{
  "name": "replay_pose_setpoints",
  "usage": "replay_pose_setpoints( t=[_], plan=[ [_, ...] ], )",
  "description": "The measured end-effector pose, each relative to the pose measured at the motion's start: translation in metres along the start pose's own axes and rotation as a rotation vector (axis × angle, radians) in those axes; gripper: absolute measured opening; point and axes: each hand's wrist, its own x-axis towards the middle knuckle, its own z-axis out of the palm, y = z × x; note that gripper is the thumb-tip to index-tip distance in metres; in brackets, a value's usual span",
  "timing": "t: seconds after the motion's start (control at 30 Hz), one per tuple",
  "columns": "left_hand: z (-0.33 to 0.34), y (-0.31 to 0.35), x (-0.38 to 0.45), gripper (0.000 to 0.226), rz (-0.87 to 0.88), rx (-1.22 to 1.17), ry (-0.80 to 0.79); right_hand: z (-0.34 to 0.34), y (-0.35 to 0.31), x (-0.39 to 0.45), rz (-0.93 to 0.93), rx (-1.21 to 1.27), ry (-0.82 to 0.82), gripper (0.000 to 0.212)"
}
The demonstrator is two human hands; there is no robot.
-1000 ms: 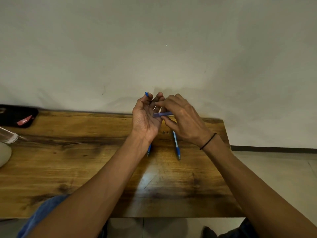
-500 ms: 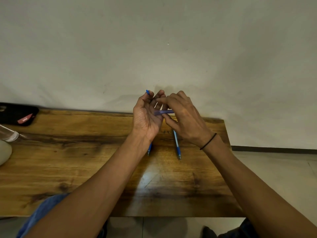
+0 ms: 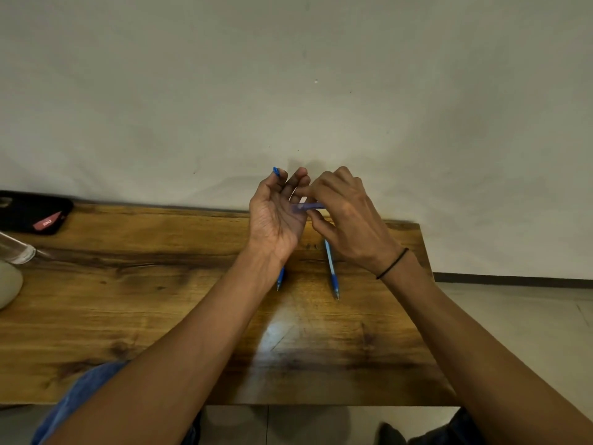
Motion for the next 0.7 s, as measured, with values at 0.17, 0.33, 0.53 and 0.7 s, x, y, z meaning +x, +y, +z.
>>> replay_pose_setpoints(
  t=[0.17,0.33,0.53,0.7],
  plan=[
    [-0.0007,0.0002,0.0004,0.021,-0.006,0.001,-0.003,-0.0015,-0.0017,0.0006,0.011,-0.002,-0.002,0.025],
    [-0.0001,-0.0002,0.0002,0.021,-0.017,-0.018,-0.004,-0.0034,-0.0036,0.0009,-0.001,-0.013,-0.012,0.023],
    [0.0002,-0.0005,0.0002,0.021,-0.008,-0.002,0.009,-0.0043,-0.0021,-0.0005,0.004,-0.025,0.002,0.017],
    [0.0005,0.001,0.0,0.022,0.0,0.025,0.024,0.0,-0.0029,-0.0018,0.031,0.021,-0.021,0.024]
  ],
)
